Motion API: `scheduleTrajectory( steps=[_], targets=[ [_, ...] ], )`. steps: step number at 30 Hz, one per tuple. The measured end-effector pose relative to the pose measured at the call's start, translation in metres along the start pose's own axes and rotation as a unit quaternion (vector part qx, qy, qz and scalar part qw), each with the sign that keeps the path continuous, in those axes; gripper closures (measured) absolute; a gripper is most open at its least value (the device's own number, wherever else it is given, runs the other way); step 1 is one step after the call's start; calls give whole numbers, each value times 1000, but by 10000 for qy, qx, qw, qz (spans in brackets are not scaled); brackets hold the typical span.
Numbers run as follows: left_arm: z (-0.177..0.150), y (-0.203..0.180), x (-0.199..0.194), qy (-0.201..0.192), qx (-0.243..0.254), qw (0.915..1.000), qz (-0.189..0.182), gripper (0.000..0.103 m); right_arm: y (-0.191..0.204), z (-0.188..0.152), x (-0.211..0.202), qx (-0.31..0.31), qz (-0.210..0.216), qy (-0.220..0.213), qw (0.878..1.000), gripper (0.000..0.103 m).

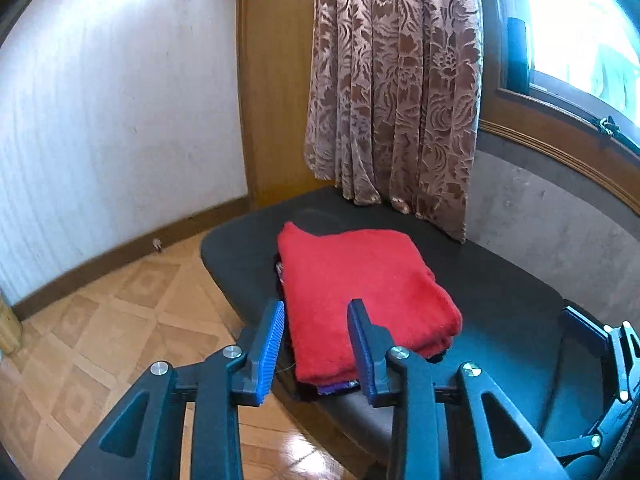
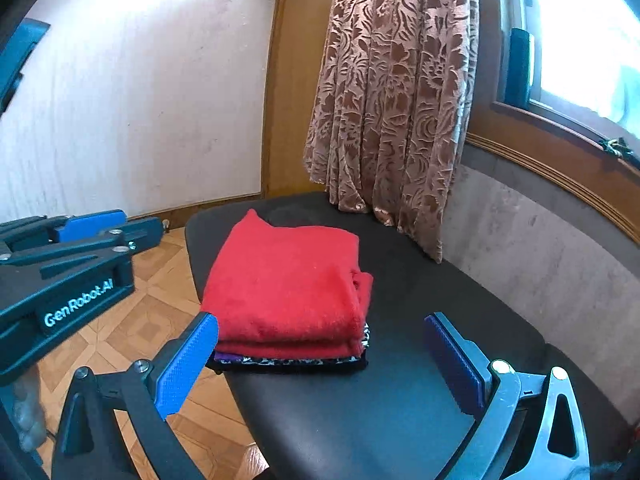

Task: Fold clothes
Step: 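Open both grippers and withdraw them from the stacked sweater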

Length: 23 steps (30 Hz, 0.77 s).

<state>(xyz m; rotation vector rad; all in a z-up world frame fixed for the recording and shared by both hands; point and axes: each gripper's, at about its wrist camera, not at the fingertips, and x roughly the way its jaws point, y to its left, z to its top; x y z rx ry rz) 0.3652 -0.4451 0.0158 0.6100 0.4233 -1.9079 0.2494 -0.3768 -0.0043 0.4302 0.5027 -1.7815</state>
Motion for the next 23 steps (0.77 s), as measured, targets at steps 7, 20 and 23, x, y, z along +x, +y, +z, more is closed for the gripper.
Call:
scheduleTrajectory(
  steps=[7, 20, 23],
  targets=[
    [-1, 9, 18, 45, -172, 9998, -26, 70, 8, -2, 12, -98, 52, 129, 9999, 0],
    [-6, 14, 26, 45, -295, 9996, 14, 73, 10, -10, 25, -95, 186, 300, 9993, 0],
    [-4, 8, 22, -145, -166, 9996, 193, 76, 8, -12, 28, -39, 204, 348, 9992, 0]
  ],
)
